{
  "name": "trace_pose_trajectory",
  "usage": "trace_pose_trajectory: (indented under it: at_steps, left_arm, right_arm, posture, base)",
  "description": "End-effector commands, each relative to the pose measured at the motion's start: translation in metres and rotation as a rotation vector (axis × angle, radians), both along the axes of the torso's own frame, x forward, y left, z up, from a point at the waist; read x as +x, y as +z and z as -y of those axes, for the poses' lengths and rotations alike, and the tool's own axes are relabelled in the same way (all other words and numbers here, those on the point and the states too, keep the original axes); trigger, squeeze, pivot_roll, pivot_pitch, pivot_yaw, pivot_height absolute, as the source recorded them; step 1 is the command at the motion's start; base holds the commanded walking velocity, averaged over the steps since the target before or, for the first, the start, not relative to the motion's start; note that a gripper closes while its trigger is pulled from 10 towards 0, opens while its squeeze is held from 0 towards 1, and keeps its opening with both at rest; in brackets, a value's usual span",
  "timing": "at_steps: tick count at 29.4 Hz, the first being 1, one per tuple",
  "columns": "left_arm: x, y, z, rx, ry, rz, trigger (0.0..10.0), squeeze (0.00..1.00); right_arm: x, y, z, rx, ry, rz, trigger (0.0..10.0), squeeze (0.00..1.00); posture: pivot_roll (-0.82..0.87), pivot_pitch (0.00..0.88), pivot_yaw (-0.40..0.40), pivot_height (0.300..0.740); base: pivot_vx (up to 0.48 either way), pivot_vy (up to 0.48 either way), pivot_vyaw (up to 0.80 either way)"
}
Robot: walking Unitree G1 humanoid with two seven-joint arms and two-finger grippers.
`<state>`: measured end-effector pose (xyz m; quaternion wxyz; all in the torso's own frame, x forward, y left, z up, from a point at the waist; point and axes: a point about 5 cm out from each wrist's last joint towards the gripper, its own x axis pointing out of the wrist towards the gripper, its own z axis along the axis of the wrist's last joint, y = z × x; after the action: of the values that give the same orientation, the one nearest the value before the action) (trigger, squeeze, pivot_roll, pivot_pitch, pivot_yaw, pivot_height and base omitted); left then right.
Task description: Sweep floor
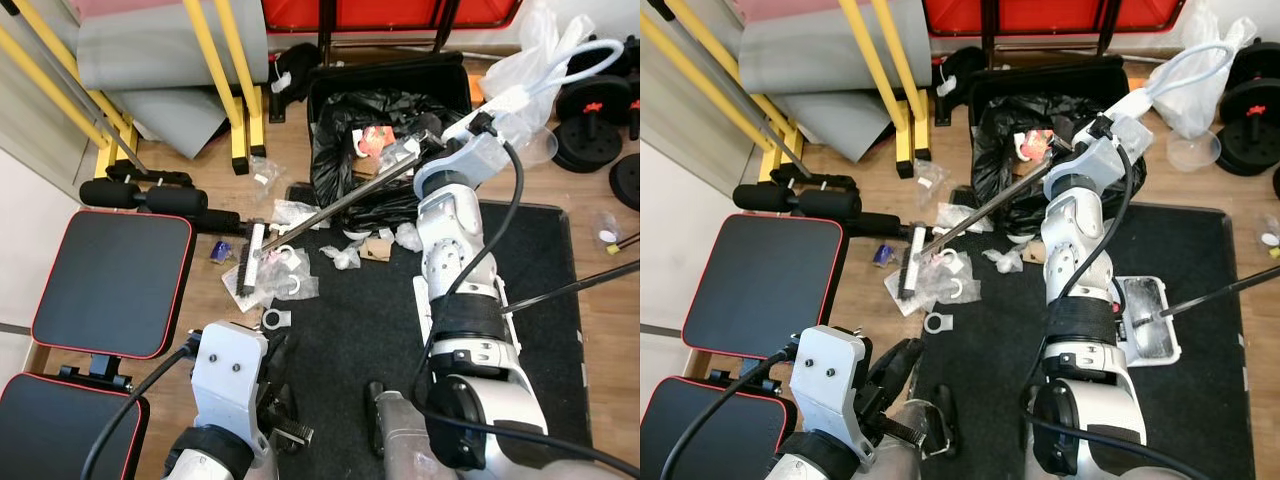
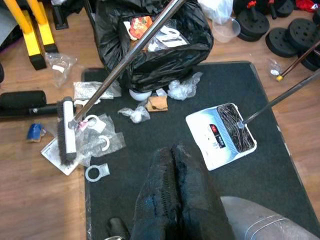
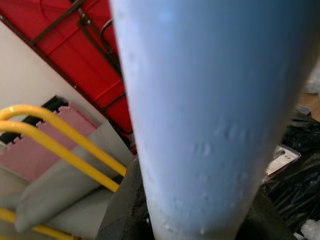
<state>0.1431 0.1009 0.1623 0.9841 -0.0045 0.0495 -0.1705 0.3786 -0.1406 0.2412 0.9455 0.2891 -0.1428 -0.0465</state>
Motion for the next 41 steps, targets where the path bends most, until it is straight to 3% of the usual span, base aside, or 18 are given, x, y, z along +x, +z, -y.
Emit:
trace_pose_trajectory:
  at_steps: [1,4,8,11,13,16,24,34,41]
  left_arm:
    - [-0.005,-0.002,0.001,0.003,0.001,-0.031,10.0,0.00]
    - [-0.005,-0.002,0.003,-0.002,0.001,-0.034,10.0,0.00]
    - [-0.005,-0.002,0.004,-0.005,0.002,-0.035,10.0,0.00]
    - [-0.004,-0.003,0.005,-0.011,0.003,-0.037,10.0,0.00]
    - [-0.004,-0.003,0.005,-0.011,0.003,-0.037,10.0,0.00]
    - [-0.002,-0.003,0.004,-0.020,0.005,-0.041,10.0,0.00]
    - [0.001,-0.004,0.003,-0.019,0.006,-0.042,10.0,0.00]
    - [0.003,-0.005,0.002,-0.022,0.007,-0.043,10.0,0.00]
    - [0.005,-0.005,0.003,-0.027,0.006,-0.043,10.0,0.00]
  right_arm:
    - [-0.001,0.003,-0.016,0.002,0.074,0.031,10.0,0.00]
    - [-0.003,-0.003,-0.029,-0.052,0.129,0.027,10.0,0.00]
    - [-0.003,-0.005,-0.029,-0.087,0.121,0.018,10.0,0.00]
    - [0.003,-0.007,-0.015,-0.154,0.029,-0.022,10.0,0.00]
    - [0.003,-0.007,-0.015,-0.154,0.029,-0.022,10.0,0.00]
    - [0.007,-0.009,0.005,-0.190,-0.089,-0.111,10.0,0.00]
    - [0.005,-0.008,-0.004,-0.202,-0.045,-0.173,10.0,0.00]
    - [0.007,0.001,0.007,-0.272,-0.097,-0.194,10.0,0.00]
    - [0.004,0.018,0.002,-0.404,-0.018,-0.144,10.0,0.00]
  posture:
    - [-0.03,0.398,0.021,0.740]
    - [-0.04,0.388,0.014,0.740]
    - [-0.04,0.390,0.011,0.740]
    - [-0.05,0.386,0.008,0.740]
    - [-0.05,0.386,0.008,0.740]
    - [-0.06,0.381,0.007,0.740]
    - [-0.06,0.376,0.015,0.740]
    - [-0.07,0.374,0.016,0.740]
    - [-0.07,0.372,0.017,0.740]
  base:
    - [0.000,0.000,0.00]
    - [0.000,0.000,0.00]
    - [0.000,0.000,0.00]
    - [0.000,0.000,0.00]
    - [0.000,0.000,0.00]
    - [0.000,0.000,0.00]
    - [0.000,0.000,0.00]
    - [0.000,0.000,0.00]
    - [0.000,0.000,0.00]
